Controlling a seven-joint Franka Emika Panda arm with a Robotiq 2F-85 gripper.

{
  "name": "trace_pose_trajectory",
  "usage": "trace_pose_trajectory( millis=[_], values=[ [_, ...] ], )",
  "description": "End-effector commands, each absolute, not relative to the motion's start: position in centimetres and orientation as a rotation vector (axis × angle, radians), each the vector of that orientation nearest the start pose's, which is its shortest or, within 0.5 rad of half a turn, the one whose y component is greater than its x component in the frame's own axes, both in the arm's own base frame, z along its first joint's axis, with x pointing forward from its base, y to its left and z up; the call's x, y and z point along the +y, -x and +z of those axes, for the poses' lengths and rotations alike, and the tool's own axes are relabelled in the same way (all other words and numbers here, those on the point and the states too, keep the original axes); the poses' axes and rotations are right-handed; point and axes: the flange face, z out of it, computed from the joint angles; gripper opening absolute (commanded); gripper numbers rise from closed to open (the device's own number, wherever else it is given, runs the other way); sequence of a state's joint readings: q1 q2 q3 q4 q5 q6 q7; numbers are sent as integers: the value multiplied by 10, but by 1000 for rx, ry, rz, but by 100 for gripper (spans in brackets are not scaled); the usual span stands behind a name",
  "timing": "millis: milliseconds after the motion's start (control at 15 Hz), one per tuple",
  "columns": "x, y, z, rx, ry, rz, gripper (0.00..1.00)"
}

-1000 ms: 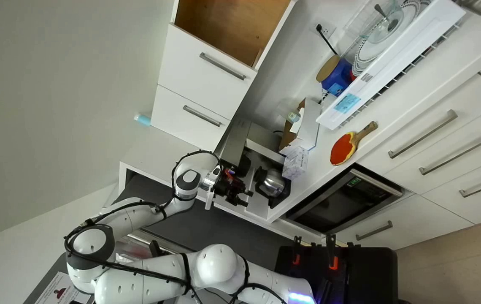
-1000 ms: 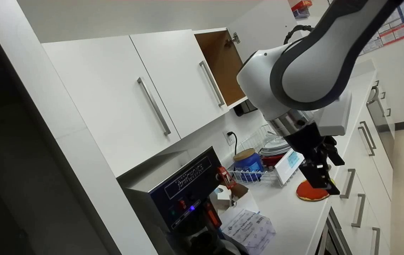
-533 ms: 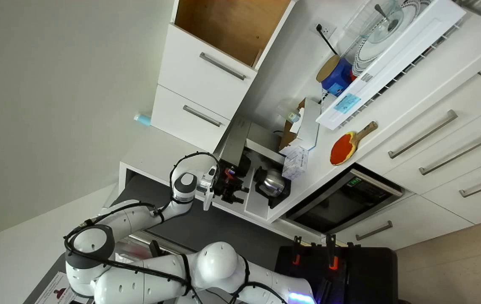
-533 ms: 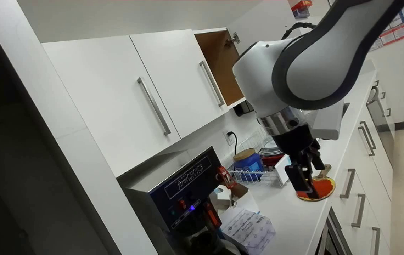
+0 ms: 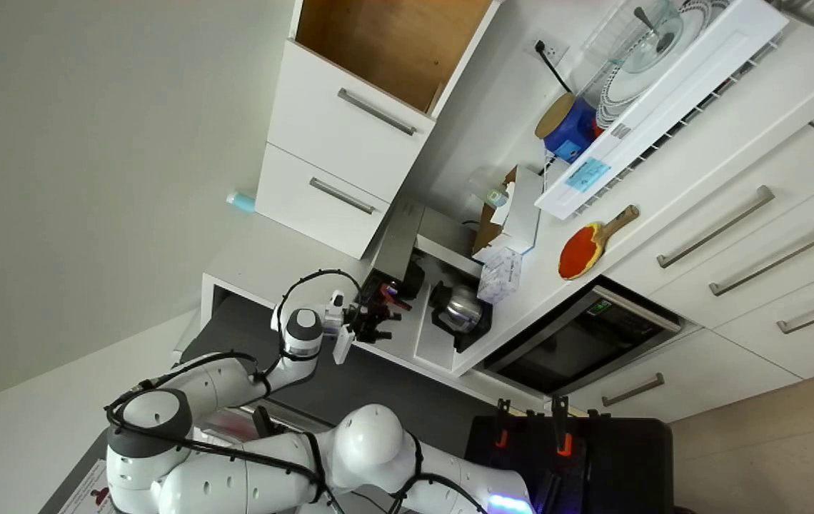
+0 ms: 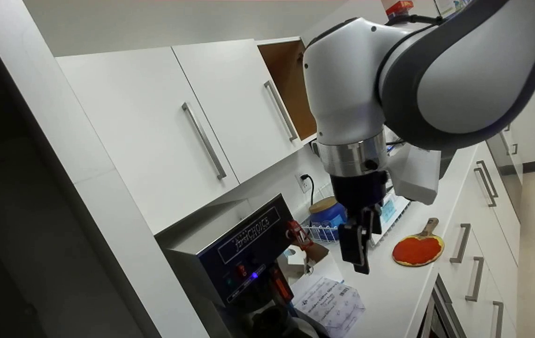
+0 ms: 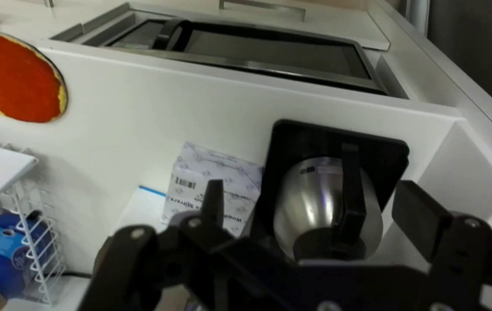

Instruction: Switch on the coffee machine

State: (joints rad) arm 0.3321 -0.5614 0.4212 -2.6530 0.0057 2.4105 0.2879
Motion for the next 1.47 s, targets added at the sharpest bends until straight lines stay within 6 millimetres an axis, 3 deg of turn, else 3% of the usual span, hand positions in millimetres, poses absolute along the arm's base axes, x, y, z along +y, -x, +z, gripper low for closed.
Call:
trace_pose_trajectory(
  millis=[0,67,733,1000,1067,1400],
  values=[
    [290,-282,438,-682,2999,-711,75],
    [296,-282,440,-686,2984,-748,74],
    [343,-272,453,-642,2832,-1039,0],
    [357,-271,456,-683,2798,-1096,0],
    [348,-267,454,-679,2822,-1058,1],
    [353,-267,456,-688,2817,-1069,1]
  ],
)
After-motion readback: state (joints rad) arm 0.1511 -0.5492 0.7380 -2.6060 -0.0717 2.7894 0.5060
